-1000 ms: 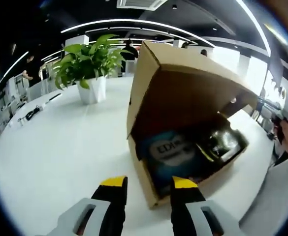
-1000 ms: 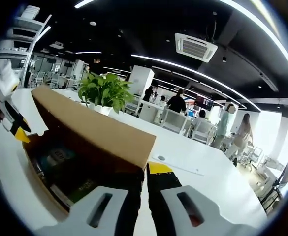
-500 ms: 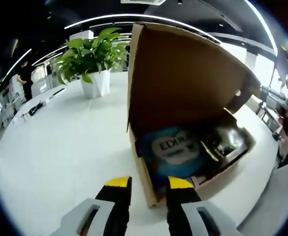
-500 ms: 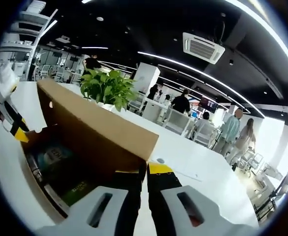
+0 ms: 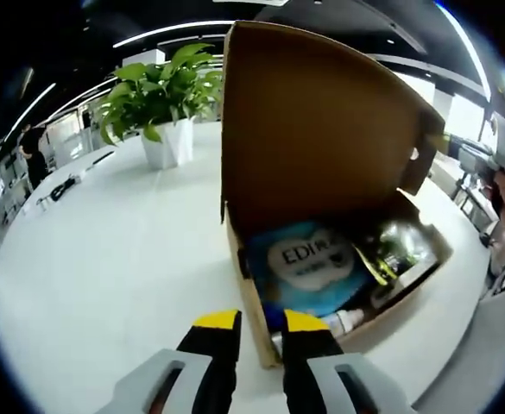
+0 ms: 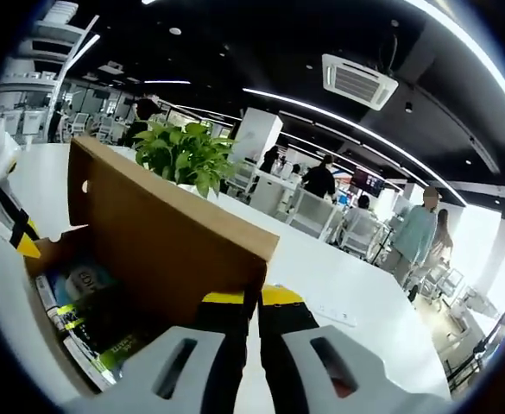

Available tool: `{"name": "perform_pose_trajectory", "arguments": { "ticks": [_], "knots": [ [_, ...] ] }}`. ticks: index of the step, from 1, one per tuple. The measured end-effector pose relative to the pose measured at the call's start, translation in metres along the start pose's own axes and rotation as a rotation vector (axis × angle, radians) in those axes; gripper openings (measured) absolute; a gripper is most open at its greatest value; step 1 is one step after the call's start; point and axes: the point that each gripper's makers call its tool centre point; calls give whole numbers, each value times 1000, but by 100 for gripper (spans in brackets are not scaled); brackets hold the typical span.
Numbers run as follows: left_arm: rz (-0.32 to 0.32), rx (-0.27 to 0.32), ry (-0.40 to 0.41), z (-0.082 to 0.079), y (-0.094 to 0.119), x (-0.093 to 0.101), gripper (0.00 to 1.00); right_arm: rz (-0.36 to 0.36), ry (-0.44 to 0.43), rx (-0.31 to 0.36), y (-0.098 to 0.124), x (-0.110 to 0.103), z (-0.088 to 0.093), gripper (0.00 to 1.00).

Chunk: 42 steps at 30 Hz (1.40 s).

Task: Operate the shoe box by opening the lid, removing the specified soft item, and placing it in the target area until the item is outside and the box remains undamaged.

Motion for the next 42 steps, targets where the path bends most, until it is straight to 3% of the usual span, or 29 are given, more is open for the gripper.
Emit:
{"name": "perform_pose_trajectory", "arguments": {
  "ticks": [8,20,29,42],
  "knots": [
    [-7,-18,-10,-4,-6,-2,10,1,8,-3,-11,5,-2,1],
    [-9,-25,-5,-2,-5,-2,10,-3,10,-9,-25,11,-3,1],
    [-1,-23,11,-2,-5,-2,10,-25,-19,-35,-49,17,-1,1],
    [16,-22,95,-2,-2,2,9,-51,-79,-91,-76,19,8,1]
  ]
}}
Point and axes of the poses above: the point that each gripper's makers call its tool centre point, and the gripper's own axes: y roughly backward along the fingers, x roughly to its right, z roughly out of its underside, and after that the axes turned 13 degrees about y, right-handed
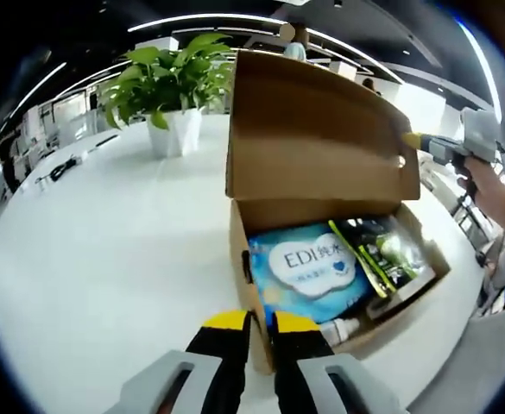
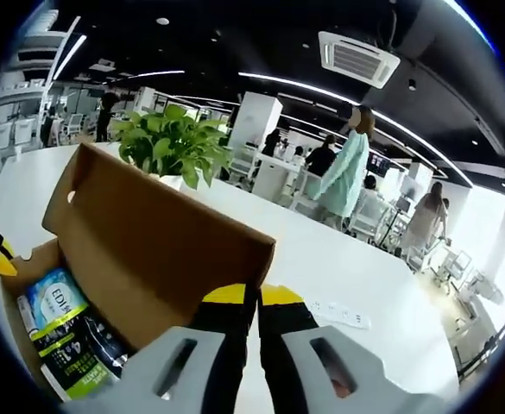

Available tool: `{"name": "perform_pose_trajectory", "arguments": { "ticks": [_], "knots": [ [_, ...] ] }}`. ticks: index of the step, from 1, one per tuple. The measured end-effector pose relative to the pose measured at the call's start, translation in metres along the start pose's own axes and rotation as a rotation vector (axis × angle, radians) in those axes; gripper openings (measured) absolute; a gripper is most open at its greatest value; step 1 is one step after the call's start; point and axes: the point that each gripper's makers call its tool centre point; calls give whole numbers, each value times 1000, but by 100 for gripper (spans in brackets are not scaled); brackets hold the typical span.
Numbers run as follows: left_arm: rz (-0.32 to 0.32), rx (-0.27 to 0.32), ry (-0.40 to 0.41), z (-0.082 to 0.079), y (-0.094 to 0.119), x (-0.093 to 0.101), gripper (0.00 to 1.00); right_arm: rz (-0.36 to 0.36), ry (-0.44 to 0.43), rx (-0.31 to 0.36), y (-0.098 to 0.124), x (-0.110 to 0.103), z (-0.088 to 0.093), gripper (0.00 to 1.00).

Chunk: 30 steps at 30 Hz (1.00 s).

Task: Operate the shoe box by opening the lid, removing the specified soft item, and placing it in the target area until the item is outside and the box remains undamaged.

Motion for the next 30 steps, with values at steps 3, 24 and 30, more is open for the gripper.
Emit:
{"name": "perform_pose_trajectory", "arguments": {
  "ticks": [3,24,30],
  "knots": [
    [3,-2,3,-1,-2,-1,9,-9,-19,-24,-9,1,2,1],
    [8,0,29,-1,-5,-3,9,-155,-132,-216,-49,-3,26,0],
    [8,4,44,-1,-5,-4,9,-208,-150,-259,-66,-8,39,0]
  ]
}}
Point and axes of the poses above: the point that each gripper's makers call its tool centre point, and the gripper's own axes: y roughly backward along the fingers, x roughly to its right, z roughly out of its underside, and after that the axes turned 13 degrees about y, right-handed
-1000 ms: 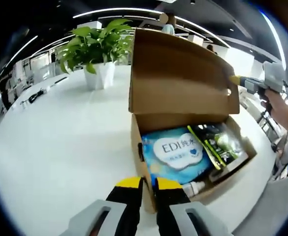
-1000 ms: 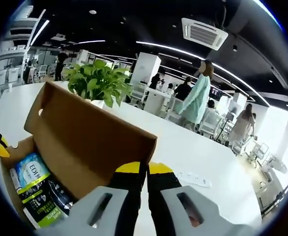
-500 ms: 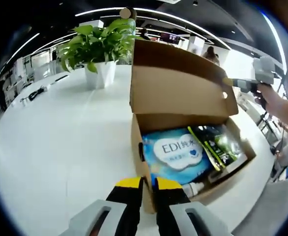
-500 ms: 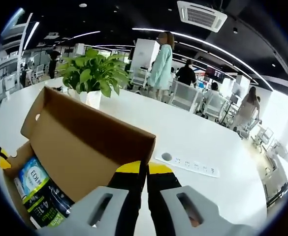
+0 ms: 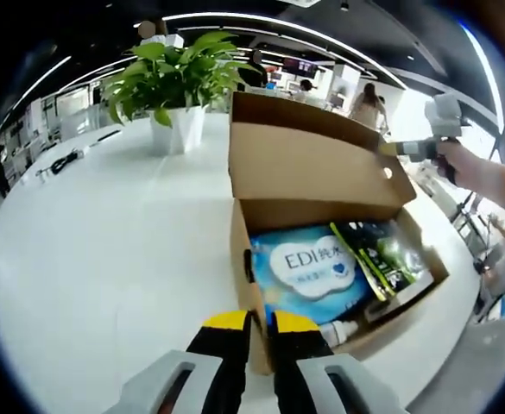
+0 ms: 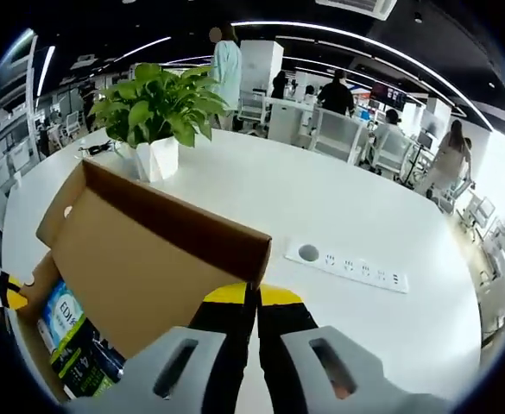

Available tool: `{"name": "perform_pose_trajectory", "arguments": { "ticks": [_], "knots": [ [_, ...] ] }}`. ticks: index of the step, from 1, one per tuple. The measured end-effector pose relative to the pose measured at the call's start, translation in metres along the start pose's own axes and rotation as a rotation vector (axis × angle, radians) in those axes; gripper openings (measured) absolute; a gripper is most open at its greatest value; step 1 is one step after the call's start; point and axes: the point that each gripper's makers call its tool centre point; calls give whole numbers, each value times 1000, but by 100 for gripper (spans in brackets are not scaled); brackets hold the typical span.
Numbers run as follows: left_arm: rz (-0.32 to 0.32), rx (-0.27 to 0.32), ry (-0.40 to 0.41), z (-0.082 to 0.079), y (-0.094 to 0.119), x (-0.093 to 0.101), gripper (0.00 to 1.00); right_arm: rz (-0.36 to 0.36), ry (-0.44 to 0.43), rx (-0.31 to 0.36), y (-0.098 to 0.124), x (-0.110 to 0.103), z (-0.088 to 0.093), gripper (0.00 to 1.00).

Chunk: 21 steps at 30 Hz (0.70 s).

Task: Operate the shoe box by opening the lid, removing the specified soft item, and placing it in the target area until the item is outside and the box remains undamaged.

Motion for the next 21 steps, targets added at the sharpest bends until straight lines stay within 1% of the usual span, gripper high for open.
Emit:
{"name": "perform_pose_trajectory", "arguments": {
  "ticks": [4,6,7,8,9,10,12,14,18,21],
  "knots": [
    [-1,0,10,0,0,0,8,-39,-14,-46,-11,-3,8,0],
    [-3,-2,8,0,0,0,8,-76,-23,-90,-12,-10,17,0],
    [-3,-1,8,0,0,0,8,-86,-44,-98,-14,-11,18,0],
    [-3,-1,11,0,0,0,8,-105,-64,-123,-27,-9,20,0],
    [-2,0,16,0,1,0,8,-114,-73,-132,-32,-9,20,0],
    [-1,0,19,0,1,-1,8,-123,-78,-151,-27,-14,26,0],
    [-1,0,25,0,1,-1,8,-139,-76,-177,-29,-18,31,0],
    [-2,0,24,0,1,-1,8,-149,-77,-194,-32,-19,35,0],
    [0,0,30,0,1,0,8,-173,-109,-222,-39,-21,44,0],
    [2,-2,29,1,1,0,8,-189,-123,-237,-40,-23,48,0]
  ]
}}
Point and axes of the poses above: the point that each gripper's makers call its tool centre point, and the gripper's own axes: y roughly backward along the fingers, x roughly to its right, z roughly out of its underside, and after that the axes turned 13 degrees about y, right-handed
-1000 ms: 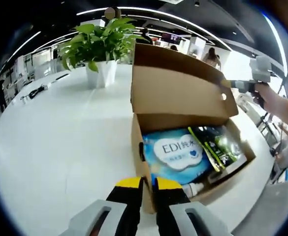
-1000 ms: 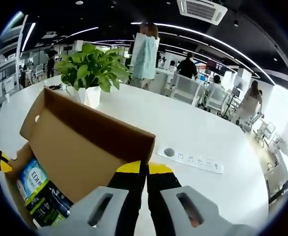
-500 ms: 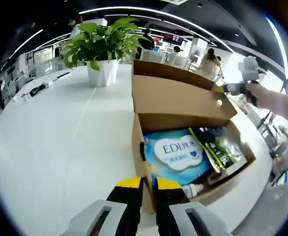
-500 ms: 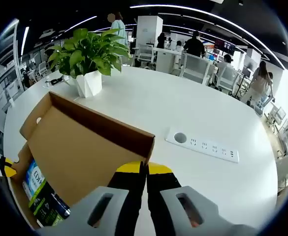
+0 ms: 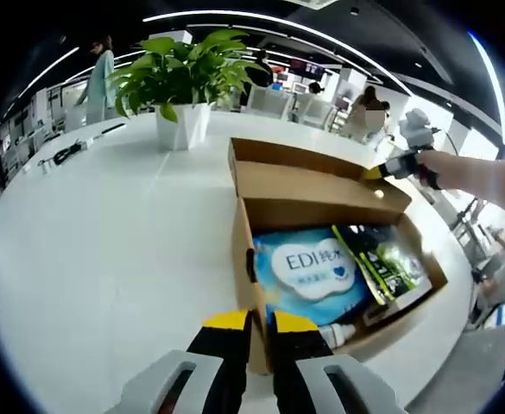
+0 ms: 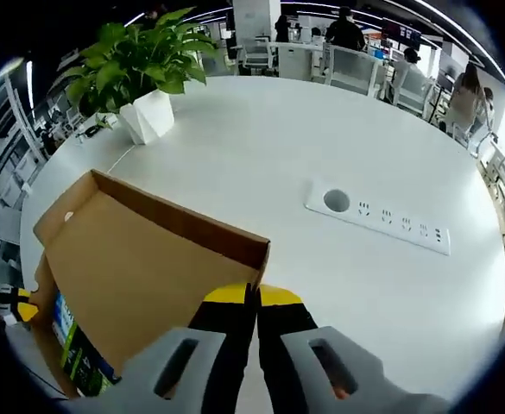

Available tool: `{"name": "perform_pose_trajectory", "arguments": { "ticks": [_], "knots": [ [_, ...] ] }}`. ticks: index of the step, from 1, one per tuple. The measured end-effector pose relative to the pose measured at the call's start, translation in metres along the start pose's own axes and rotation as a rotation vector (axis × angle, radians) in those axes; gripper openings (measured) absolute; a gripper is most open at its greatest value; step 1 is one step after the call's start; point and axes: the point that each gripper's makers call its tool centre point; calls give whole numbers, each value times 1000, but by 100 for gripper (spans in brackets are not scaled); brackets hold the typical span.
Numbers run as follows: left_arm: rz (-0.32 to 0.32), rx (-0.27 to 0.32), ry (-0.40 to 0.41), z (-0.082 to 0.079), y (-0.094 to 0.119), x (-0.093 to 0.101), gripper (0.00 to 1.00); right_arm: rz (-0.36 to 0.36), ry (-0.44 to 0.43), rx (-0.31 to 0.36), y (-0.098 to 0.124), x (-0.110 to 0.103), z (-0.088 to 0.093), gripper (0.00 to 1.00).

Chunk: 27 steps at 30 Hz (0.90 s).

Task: Operate the shoe box by opening the lid, removing the specified soft item, and placing it in the target area until the item is outside and the box remains undamaged.

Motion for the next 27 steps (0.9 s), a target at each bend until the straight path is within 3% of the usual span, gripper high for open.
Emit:
{"name": "perform_pose_trajectory", "arguments": {
  "ticks": [7,20,27],
  "knots": [
    [-1,-6,-12,1,0,0,8,-49,-40,-45,-11,2,8,0],
    [-3,1,-35,1,0,1,8,-124,-25,-144,-35,0,26,1],
    [-4,4,-35,0,0,0,8,-151,-38,-163,-33,-5,31,1]
  ]
}}
Point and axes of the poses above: the point that each gripper's makers call its tool centre point, and the gripper's own axes: y roughly backward along the fingers, x roughly to its right, z roughly out of its underside, and after that the axes turned 13 degrees about y, right-handed
